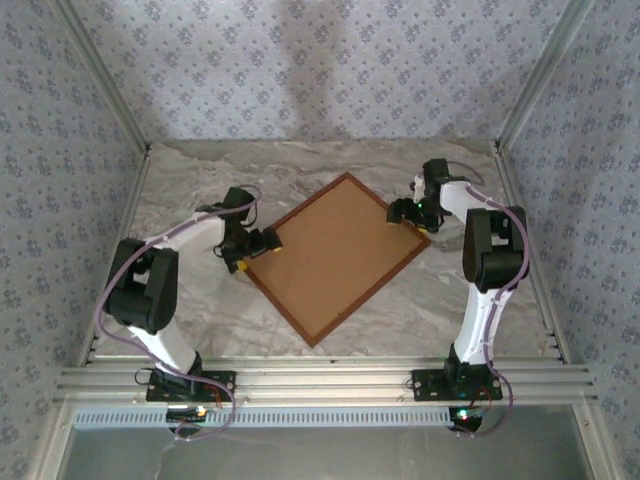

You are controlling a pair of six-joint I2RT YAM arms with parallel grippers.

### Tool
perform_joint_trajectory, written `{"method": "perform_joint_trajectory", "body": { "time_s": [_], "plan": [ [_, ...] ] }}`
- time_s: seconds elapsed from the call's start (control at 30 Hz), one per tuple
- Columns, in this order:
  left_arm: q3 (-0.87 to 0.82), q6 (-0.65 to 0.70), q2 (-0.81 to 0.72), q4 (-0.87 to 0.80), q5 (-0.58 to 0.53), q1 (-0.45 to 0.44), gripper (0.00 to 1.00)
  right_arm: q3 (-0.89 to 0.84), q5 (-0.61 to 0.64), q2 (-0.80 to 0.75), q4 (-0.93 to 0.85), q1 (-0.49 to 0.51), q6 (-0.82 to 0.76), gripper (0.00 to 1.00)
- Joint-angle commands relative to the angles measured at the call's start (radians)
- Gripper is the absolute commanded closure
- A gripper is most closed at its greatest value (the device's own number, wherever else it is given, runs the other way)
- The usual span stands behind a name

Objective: Put the photo into the frame

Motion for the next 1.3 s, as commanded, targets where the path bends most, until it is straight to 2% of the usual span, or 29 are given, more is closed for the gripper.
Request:
{"method": "perform_joint_trajectory", "body": {
  "time_s": [0.0,0.43,0.67,0.73,0.9,1.03,1.27],
  "plan": [
    [0.084,0.100,0.110,0.090,-0.013,0.004,0.01,-0.111,-0.058,-0.083,-0.066,0.036,0.064,0.13],
    [0.412,0.195,0.313,0.014,0.046,0.034,0.01,-0.393,0.091,-0.337,-0.139,0.190,0.229,0.16],
    [0.531,0.220,0.373,-0.024,0.092,0.037,0.01,-0.403,0.081,-0.453,-0.130,0.180,0.258,0.09],
    [0.563,0.238,0.368,-0.052,0.091,0.042,0.01,-0.366,0.103,-0.450,-0.140,0.161,0.228,0.01],
    [0.577,0.301,0.293,-0.142,0.045,0.067,0.01,-0.277,0.088,-0.398,-0.117,0.085,0.145,0.00],
    [0.499,0.336,0.206,-0.171,-0.010,0.112,0.01,-0.192,0.060,-0.311,-0.115,0.036,0.065,0.00],
    [0.328,0.403,0.140,-0.172,-0.092,0.187,0.05,-0.044,0.054,-0.183,-0.153,0.008,0.013,0.15]
  ]
}}
